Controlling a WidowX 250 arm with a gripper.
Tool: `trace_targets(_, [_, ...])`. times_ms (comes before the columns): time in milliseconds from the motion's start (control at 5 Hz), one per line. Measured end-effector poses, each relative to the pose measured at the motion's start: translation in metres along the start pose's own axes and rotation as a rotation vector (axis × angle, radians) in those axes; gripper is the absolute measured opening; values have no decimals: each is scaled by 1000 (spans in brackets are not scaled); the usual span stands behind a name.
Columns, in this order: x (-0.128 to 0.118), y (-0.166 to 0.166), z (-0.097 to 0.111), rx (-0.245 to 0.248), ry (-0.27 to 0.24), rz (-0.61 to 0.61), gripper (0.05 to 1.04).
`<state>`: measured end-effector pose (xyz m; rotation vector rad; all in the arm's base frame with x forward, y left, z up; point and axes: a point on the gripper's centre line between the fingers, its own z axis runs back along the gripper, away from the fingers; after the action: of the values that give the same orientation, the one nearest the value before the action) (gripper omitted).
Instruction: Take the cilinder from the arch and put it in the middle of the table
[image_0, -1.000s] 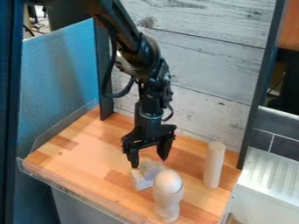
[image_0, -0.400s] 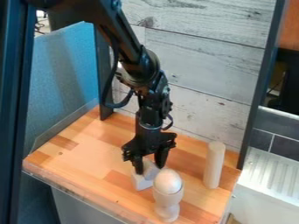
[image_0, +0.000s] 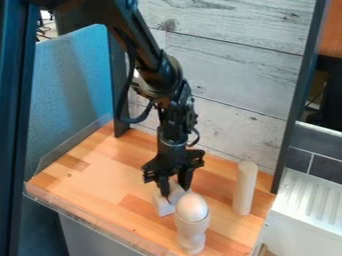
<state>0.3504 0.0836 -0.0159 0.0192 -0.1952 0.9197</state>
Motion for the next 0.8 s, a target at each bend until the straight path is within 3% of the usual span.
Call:
trace_targets(200, [11,-10,23,-51,-14,-18,491])
trace_targets(400, [28,-21,41,-77,-14,-113,490])
trace_targets(800, [42,-37,17,-7,118,-424,490])
